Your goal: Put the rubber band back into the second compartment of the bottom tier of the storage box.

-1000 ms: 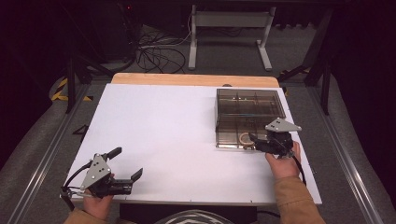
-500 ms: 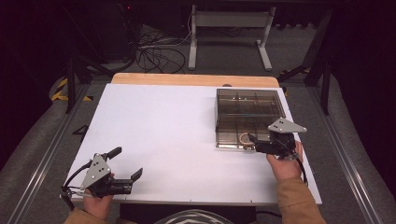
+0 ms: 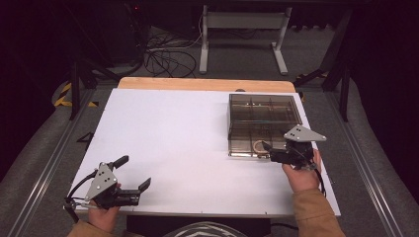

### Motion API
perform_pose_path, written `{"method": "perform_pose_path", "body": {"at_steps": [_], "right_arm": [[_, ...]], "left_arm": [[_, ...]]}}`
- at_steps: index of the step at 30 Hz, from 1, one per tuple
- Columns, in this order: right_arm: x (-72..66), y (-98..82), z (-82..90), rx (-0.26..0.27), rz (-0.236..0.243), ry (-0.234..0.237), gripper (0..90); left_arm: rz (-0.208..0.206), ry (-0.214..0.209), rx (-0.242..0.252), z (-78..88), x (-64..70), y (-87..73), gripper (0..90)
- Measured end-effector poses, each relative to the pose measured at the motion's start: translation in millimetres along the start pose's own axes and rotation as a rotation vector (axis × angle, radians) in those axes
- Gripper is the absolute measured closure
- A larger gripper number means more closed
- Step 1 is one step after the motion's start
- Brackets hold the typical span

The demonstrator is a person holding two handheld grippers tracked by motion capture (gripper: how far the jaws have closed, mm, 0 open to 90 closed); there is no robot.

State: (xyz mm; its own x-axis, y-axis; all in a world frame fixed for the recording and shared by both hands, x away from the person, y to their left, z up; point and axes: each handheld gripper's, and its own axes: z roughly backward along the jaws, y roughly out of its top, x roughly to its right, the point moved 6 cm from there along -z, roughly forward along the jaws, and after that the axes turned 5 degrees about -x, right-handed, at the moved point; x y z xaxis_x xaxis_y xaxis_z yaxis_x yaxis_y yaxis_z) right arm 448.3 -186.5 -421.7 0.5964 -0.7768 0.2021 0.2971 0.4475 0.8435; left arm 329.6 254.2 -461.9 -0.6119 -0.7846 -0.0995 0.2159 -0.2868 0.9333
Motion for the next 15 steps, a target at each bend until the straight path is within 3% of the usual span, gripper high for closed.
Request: {"method": "perform_pose_path", "body": {"at_steps": [6, 15], "right_arm": [[-8.2, 6.6, 8.3, 0.044, 0.018, 0.036, 18.7], [-23.5, 15.9, 21.4, 0.118, 0.02, 0.129, 8.7]], "left_arm": [[-0.002, 0.001, 0.003, 0.2, -0.3, 0.5, 2.3], [-0.002, 0.002, 0.009, 0.7, -0.8, 0.7, 2.3]]}}
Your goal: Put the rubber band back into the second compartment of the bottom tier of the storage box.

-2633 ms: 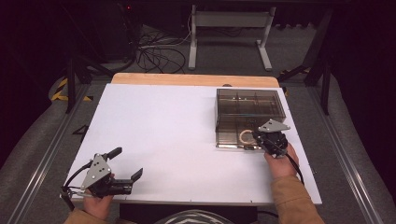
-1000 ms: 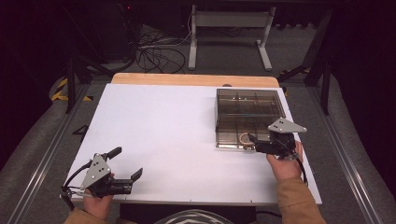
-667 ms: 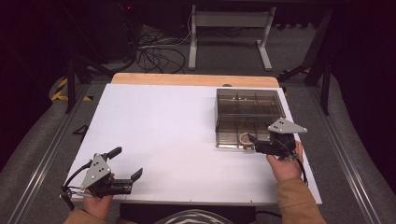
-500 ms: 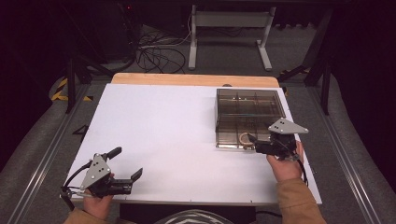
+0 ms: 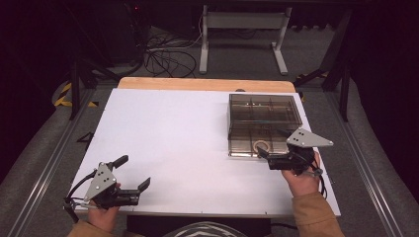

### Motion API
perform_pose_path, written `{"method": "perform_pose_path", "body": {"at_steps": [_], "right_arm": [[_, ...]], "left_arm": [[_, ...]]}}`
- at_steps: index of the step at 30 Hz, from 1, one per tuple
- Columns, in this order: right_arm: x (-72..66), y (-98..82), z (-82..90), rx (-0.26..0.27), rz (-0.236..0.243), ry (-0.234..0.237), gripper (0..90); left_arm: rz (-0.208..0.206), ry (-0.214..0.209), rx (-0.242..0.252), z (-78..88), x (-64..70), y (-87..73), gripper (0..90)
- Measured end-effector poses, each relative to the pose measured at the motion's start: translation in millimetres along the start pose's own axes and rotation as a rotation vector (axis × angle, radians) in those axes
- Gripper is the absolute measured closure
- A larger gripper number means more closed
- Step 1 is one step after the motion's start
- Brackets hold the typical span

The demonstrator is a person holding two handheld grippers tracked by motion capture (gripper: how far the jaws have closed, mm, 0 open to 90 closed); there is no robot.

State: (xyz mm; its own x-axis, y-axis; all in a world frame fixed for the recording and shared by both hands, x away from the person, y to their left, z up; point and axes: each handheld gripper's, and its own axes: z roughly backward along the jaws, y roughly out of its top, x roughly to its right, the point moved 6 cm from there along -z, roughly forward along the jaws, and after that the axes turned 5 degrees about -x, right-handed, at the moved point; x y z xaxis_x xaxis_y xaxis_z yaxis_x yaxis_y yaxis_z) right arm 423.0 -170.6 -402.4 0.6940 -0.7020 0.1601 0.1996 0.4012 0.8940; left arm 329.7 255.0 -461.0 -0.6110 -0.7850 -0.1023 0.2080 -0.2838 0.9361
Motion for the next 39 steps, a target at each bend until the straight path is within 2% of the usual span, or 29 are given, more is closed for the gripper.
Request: {"method": "perform_pose_path", "body": {"at_steps": [9, 18, 21, 30, 36, 39], "right_arm": [[-6.6, 1.6, 0.8, 0.016, 0.007, 0.031, 6.6], [-25.7, 3.6, 1.8, 0.066, 0.037, 0.134, 0.0], [-32.2, 1.8, 1.3, 0.066, 0.028, 0.176, 0.0], [-41.2, -18.6, -4.9, 0.039, 0.017, 0.218, 0.0], [-43.9, -33.1, -9.6, 0.024, -0.026, 0.247, 0.0], [-47.4, -39.3, -11.4, 0.023, -0.028, 0.259, 0.0]], "left_arm": [[-0.001, 0.0, 0.001, 0.2, 0.2, 0.1, 2.3], [0.0, 0.001, 0.01, 1.5, 0.0, 0.7, 2.3], [-0.003, 0.001, 0.014, 2.0, 0.0, 1.1, 2.3], [-0.003, -0.001, 0.017, 2.9, 0.7, 1.5, 2.3], [-0.003, -0.001, 0.017, 3.1, 0.9, 1.6, 2.3], [-0.005, 0.0, 0.02, 3.2, 0.8, 1.8, 2.3]]}}
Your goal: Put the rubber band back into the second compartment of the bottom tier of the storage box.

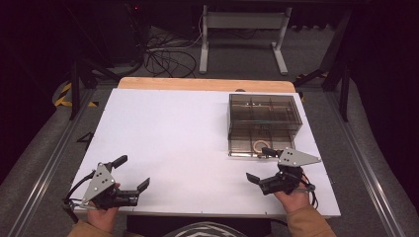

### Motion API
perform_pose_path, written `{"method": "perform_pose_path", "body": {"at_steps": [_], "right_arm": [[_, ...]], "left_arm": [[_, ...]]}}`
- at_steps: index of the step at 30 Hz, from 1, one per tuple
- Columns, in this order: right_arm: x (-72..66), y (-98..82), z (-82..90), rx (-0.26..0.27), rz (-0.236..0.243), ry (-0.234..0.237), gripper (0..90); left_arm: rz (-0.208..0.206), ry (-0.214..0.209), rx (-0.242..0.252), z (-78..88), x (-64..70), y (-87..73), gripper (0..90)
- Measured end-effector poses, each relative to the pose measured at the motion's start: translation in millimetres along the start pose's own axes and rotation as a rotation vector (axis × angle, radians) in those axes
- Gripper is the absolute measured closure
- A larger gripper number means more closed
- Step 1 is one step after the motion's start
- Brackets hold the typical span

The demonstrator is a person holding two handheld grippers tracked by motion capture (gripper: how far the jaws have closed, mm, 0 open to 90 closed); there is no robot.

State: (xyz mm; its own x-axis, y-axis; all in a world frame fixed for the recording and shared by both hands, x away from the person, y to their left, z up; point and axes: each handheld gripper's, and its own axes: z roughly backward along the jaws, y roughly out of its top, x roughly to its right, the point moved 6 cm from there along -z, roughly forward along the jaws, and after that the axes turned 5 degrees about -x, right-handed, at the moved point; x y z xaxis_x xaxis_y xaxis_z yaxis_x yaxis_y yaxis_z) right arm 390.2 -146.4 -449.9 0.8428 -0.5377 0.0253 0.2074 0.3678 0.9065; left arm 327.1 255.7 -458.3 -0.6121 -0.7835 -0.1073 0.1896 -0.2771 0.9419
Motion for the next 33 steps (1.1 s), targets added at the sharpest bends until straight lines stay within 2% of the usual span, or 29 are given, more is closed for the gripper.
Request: {"method": "perform_pose_path", "body": {"at_steps": [6, 10, 15, 20, 25, 28, 32, 33], "right_arm": [[-2.9, -10.2, -2.7, -0.017, -0.001, 0.004, 0.0], [-3.1, -18.1, -4.3, -0.027, -0.018, 0.006, 0.0], [-3.4, -28.3, -6.9, -0.058, -0.017, -0.002, 0.0], [-4.6, -34.8, -8.7, -0.067, -0.027, -0.008, 0.0], [-6.4, -41.5, -11.9, -0.096, -0.066, 0.004, 0.0], [-6.2, -43.9, -14.5, -0.113, -0.083, 0.011, 0.0], [-3.8, -38.4, -14.4, -0.076, -0.054, -0.006, 0.0], [-3.1, -38.7, -15.4, -0.081, -0.055, -0.005, 0.0]], "left_arm": [[0.0, -0.002, 0.001, 0.0, 0.3, 0.1, 2.3], [0.0, -0.001, 0.0, -0.1, 0.3, 0.1, 2.3], [0.0, -0.002, 0.002, -0.8, 0.9, 0.1, 2.3], [-0.003, -0.001, 0.0, -1.3, 0.8, -0.1, 2.3], [-0.007, 0.001, -0.01, -2.0, -0.3, -0.8, 2.3], [0.007, -0.002, -0.013, -2.4, -0.6, -1.5, 2.3], [0.017, -0.004, -0.011, -2.6, -2.3, -1.6, 2.3], [0.015, -0.002, -0.009, -2.7, -2.3, -1.5, 2.3]]}}
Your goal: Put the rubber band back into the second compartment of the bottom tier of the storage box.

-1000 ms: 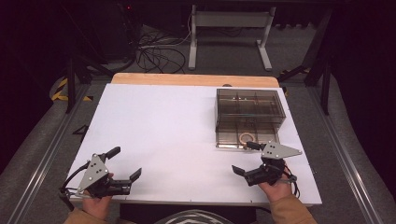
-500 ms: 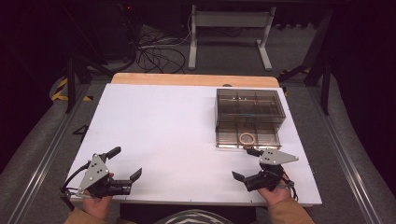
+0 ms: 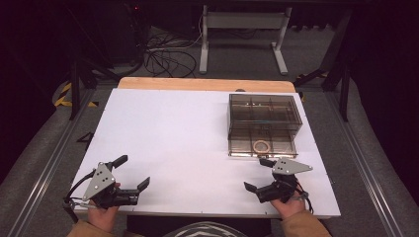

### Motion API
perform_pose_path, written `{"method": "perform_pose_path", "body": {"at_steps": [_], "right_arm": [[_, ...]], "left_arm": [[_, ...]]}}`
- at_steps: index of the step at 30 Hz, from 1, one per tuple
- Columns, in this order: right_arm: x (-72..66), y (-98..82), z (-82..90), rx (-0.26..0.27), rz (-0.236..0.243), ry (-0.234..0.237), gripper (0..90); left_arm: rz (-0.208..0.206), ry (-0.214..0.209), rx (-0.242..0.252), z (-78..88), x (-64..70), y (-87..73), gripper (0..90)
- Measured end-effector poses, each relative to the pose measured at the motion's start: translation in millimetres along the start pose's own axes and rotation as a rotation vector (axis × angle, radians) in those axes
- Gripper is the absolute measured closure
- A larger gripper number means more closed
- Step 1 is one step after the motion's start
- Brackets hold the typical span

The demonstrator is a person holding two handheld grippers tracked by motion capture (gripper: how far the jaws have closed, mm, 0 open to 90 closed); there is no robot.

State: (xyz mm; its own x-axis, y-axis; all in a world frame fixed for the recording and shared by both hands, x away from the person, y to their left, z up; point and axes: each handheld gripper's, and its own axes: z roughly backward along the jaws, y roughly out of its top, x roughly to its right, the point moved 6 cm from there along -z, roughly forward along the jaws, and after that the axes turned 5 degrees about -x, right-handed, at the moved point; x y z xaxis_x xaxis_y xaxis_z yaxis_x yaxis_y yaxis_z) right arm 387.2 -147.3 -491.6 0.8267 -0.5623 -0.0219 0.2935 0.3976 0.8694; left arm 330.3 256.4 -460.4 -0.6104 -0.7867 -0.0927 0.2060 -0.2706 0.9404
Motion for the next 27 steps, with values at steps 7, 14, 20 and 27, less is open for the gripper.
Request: {"method": "perform_pose_path", "body": {"at_steps": [7, 14, 20, 27], "right_arm": [[1.5, -1.3, -3.1, -0.027, 0.009, 0.008, 0.0], [2.6, 0.4, 0.1, -0.008, 0.01, -0.002, 0.0], [2.2, 0.4, 0.3, -0.011, 0.02, -0.003, 0.0], [0.0, 1.9, -0.6, -0.044, 0.06, -0.011, 0.0]], "left_arm": [[-0.013, 0.009, 0.006, 0.5, 0.7, 0.3, 2.1], [-0.007, 0.008, 0.011, 1.1, 0.1, 0.4, 2.1], [-0.011, 0.008, 0.006, 1.0, 0.4, 0.3, 2.1], [-0.009, 0.01, 0.007, 0.6, -0.2, 0.3, 2.1]]}}
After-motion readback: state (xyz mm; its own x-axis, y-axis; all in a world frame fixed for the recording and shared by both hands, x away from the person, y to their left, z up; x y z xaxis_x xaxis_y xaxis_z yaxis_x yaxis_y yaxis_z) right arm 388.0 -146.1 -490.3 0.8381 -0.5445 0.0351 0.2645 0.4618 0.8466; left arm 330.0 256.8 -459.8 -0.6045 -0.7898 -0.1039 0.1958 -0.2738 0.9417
